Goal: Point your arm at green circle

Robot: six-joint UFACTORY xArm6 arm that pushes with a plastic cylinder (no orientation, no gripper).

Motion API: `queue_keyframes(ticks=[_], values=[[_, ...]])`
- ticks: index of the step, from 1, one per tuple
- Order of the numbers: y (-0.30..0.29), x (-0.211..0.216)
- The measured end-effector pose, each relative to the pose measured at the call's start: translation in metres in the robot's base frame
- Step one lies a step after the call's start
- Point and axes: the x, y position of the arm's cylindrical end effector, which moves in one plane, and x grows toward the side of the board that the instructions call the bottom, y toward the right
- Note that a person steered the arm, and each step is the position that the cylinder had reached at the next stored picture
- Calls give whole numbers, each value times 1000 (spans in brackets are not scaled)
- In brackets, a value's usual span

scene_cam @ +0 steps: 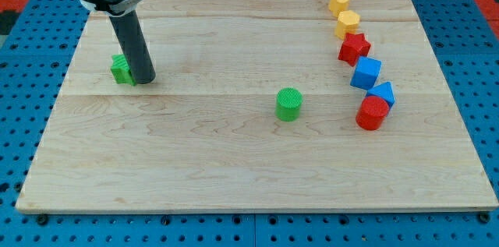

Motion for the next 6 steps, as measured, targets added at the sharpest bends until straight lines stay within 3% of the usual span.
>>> queue_keyframes(ticks=[1, 2, 3, 4, 5, 6], values=[[7, -5], [-27, -15], [-13, -34], [105, -65], [241, -49], [259, 26]])
